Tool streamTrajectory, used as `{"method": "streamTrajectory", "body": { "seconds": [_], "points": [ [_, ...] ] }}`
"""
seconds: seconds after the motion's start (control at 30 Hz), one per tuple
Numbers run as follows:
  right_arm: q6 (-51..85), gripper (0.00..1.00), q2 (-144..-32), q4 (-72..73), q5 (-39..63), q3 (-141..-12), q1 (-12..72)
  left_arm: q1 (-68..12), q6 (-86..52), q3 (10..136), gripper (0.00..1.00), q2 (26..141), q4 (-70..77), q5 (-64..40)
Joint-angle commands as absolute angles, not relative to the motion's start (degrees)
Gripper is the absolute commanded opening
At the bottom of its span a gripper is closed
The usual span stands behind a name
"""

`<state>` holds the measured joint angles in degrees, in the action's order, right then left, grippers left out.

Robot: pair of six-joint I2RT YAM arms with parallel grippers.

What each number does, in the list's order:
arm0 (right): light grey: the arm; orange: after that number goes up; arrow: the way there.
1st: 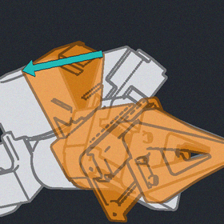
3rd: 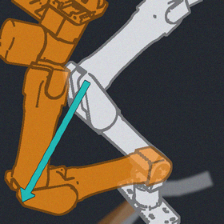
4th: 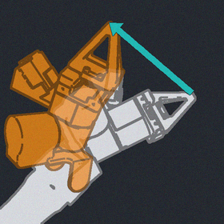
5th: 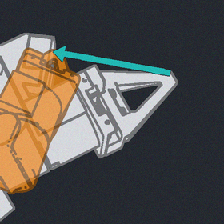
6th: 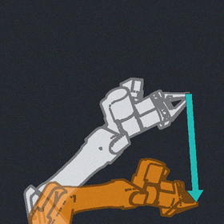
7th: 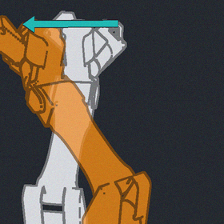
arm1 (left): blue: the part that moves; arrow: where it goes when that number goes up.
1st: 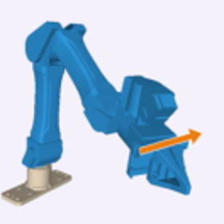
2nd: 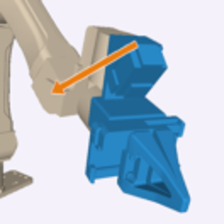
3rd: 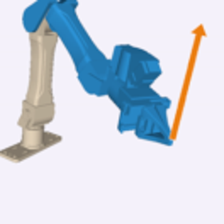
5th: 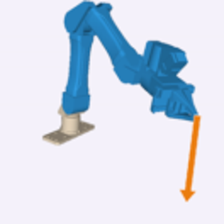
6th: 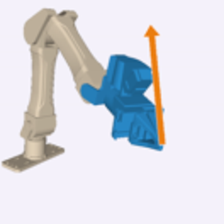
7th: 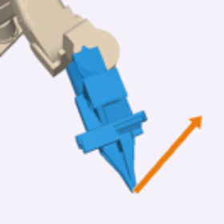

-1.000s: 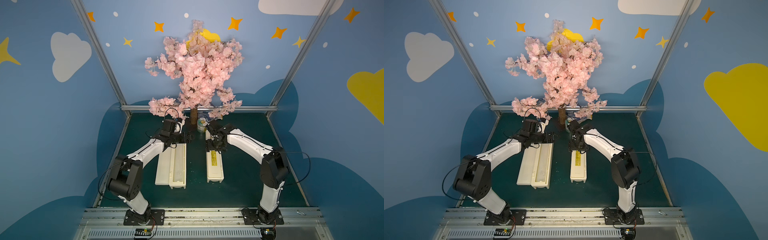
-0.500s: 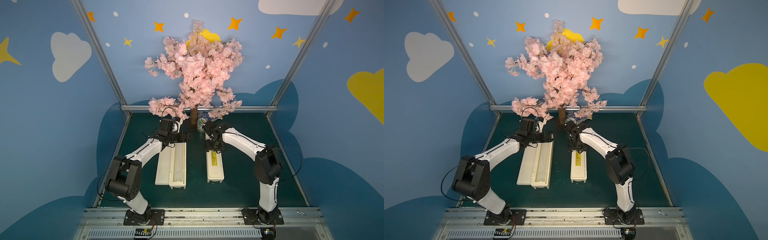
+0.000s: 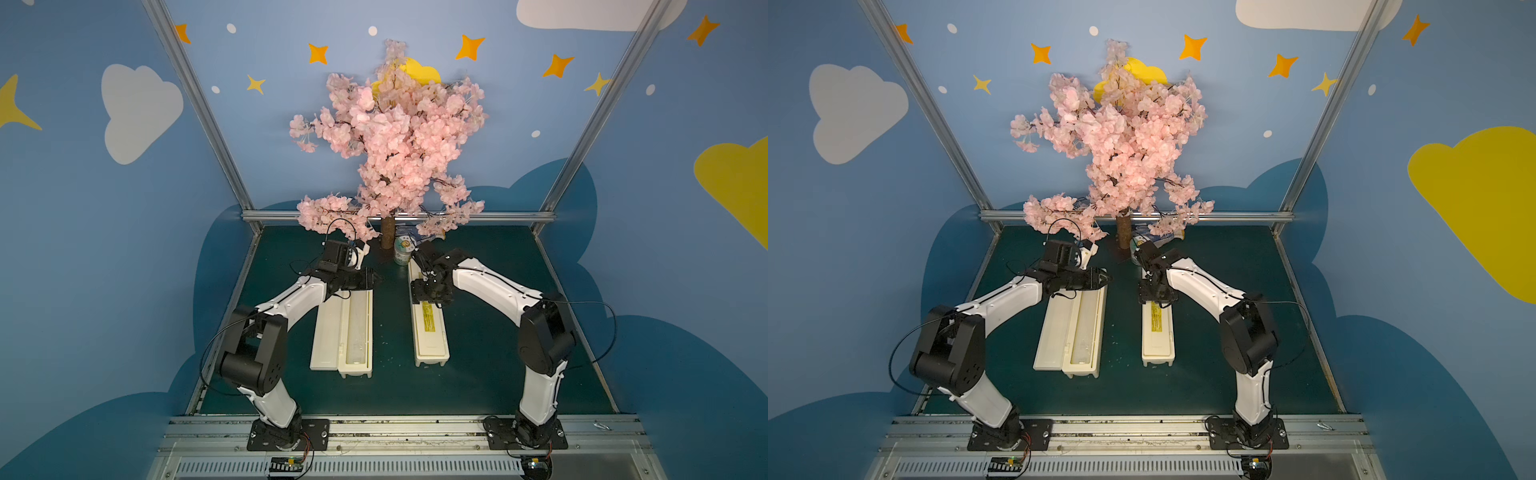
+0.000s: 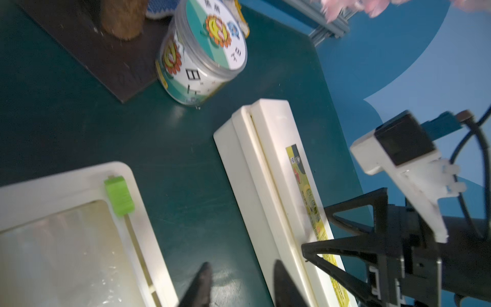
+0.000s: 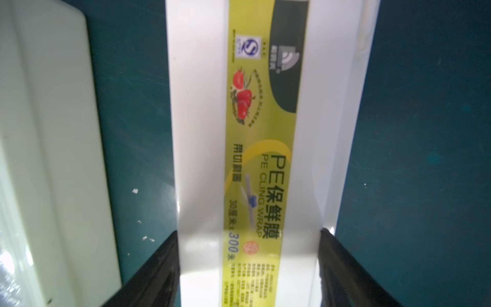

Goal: Put plastic wrap rolls into dispensers
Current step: Open the lid of the plastic wrap cutting box.

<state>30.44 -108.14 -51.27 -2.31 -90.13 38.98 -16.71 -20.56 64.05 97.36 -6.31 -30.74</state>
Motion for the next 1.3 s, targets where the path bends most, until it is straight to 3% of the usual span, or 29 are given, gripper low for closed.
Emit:
{"method": "streamTrajectory", "body": {
  "seconds": [0.0, 0.07, 0.3, 0.53, 0.87, 1.0, 1.07, 1.1, 1.27],
  "points": [
    [26.3, 0.51, -104.3, -47.8, 4.2, -88.2, 37.7, -17.8, -20.8, 65.3, 0.10, 100.1, -6.2, -35.9],
    [25.5, 0.51, -103.8, -46.6, 6.2, -87.1, 36.9, -19.4, -21.2, 66.5, 0.03, 101.5, -5.5, -36.7],
    [24.2, 0.50, -101.0, -43.3, 11.8, -83.5, 33.8, -25.6, -22.3, 73.4, 0.02, 109.3, -6.1, -36.1],
    [21.7, 0.49, -99.5, -42.6, 16.0, -81.8, 31.0, -26.7, -23.6, 79.9, 0.03, 115.9, -7.4, -35.7],
    [19.2, 0.51, -98.1, -40.0, 23.7, -79.9, 28.0, -30.4, -28.9, 85.7, 0.03, 118.9, -5.2, -37.1],
    [18.9, 0.60, -96.2, -37.7, 27.5, -78.7, 26.3, -32.0, -29.3, 88.6, 0.02, 120.0, -6.0, -37.0],
    [18.4, 0.73, -95.4, -37.9, 28.8, -78.9, 25.2, -32.3, -29.2, 90.9, 0.02, 121.3, -7.4, -36.8],
    [18.1, 0.84, -94.5, -37.9, 29.5, -78.8, 24.7, -32.4, -29.6, 91.8, 0.02, 121.9, -7.9, -36.7],
    [17.4, 0.87, -88.1, -37.5, 29.4, -77.9, 20.4, -33.2, -30.1, 95.1, 0.02, 122.9, -9.4, -36.1]
  ]
}}
